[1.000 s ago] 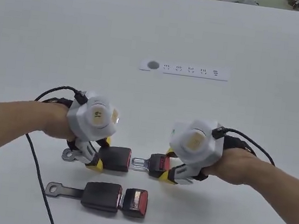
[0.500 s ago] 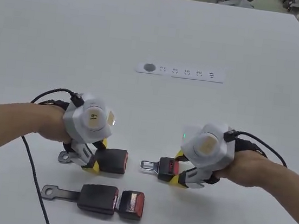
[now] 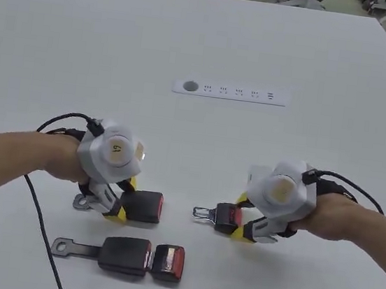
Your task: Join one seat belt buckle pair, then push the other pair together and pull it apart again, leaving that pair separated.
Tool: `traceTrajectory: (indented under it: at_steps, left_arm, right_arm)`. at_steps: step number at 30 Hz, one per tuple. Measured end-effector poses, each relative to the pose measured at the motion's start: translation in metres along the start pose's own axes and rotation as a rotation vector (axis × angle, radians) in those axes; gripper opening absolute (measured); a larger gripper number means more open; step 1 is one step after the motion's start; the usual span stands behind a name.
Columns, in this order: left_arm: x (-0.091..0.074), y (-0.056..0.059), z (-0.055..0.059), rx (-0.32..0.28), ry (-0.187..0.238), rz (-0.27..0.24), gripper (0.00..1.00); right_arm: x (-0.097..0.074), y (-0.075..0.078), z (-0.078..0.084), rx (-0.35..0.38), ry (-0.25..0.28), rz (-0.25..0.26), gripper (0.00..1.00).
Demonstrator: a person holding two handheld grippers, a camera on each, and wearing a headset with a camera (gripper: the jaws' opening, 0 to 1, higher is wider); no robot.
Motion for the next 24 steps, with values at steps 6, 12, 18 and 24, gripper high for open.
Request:
traceTrajectory:
  at_steps: [6, 12, 18, 24]
  left_arm:
    - [-0.001, 0.0, -0.001, 0.003, 0.002, 0.0, 0.33]
    - [-0.002, 0.002, -0.002, -0.001, 0.007, -0.001, 0.33]
    - [-0.003, 0.002, -0.003, 0.004, 0.002, -0.006, 0.34]
    - [-0.004, -0.002, -0.001, -0.002, -0.01, -0.051, 0.45]
  right_arm:
    - [0.001, 0.001, 0.004, -0.024, 0.002, 0.004, 0.3]
    - [0.001, 0.0, 0.003, -0.062, 0.007, 0.016, 0.31]
    - [-0.001, 0.0, 0.002, -0.06, 0.015, 0.028, 0.31]
    - [-0.006, 0.001, 0.003, -0.051, 0.025, 0.038, 0.33]
Point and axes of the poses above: the centre of the closed fingertips' face, and the gripper's own axes: x roughly forward along the fingers, y roughly to its right, z roughly out of its underside, the point moved 2 cm from there along -x, roughly backward along the fingers, and after that the axes turned 12 degrees about -y, right-handed, at the moved point
